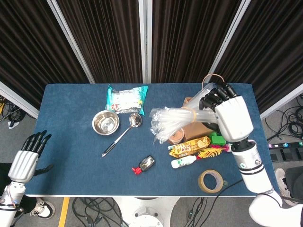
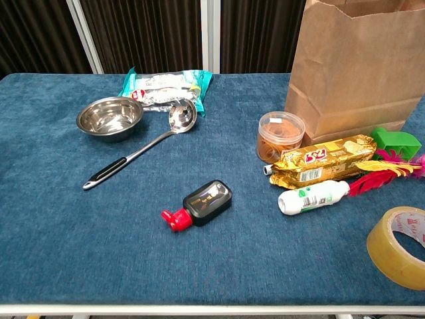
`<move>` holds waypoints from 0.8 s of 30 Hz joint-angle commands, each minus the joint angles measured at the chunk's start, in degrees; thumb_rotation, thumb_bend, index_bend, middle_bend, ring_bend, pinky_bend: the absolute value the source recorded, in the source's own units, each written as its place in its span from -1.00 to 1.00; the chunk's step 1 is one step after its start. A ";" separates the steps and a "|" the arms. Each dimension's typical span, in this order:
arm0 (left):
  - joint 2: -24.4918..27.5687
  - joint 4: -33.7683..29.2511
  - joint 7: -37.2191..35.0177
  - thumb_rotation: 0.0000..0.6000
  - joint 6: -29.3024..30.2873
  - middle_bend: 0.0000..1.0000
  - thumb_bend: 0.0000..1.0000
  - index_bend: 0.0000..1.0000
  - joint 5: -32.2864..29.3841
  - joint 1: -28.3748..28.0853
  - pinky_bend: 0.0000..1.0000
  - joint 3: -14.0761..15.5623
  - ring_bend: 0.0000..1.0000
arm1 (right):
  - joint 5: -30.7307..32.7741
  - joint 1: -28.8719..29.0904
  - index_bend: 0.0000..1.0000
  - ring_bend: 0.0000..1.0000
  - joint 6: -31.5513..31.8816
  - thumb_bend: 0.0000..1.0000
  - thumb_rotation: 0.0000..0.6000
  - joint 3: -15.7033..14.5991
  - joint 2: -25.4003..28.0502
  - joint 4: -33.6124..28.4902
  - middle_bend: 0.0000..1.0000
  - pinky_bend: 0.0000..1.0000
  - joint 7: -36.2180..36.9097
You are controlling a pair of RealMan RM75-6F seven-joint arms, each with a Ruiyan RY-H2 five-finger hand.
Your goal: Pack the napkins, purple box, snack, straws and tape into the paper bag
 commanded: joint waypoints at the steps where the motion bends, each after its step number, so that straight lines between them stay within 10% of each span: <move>1: -0.09 0.09 -0.12 1.00 -0.12 -0.99 -0.69 -0.89 0.03 -0.09 -0.79 0.03 -1.00 | 0.68 0.51 0.21 -0.18 0.24 -0.58 1.00 0.87 2.24 4.40 0.19 -0.44 -3.55; 24: -0.93 0.87 -1.32 1.00 0.16 -0.99 -0.69 -0.89 0.46 -0.44 -0.79 0.05 -1.00 | -4.94 -3.03 0.24 -0.18 -3.37 -0.58 1.00 -4.91 17.99 16.36 0.17 -0.44 -15.87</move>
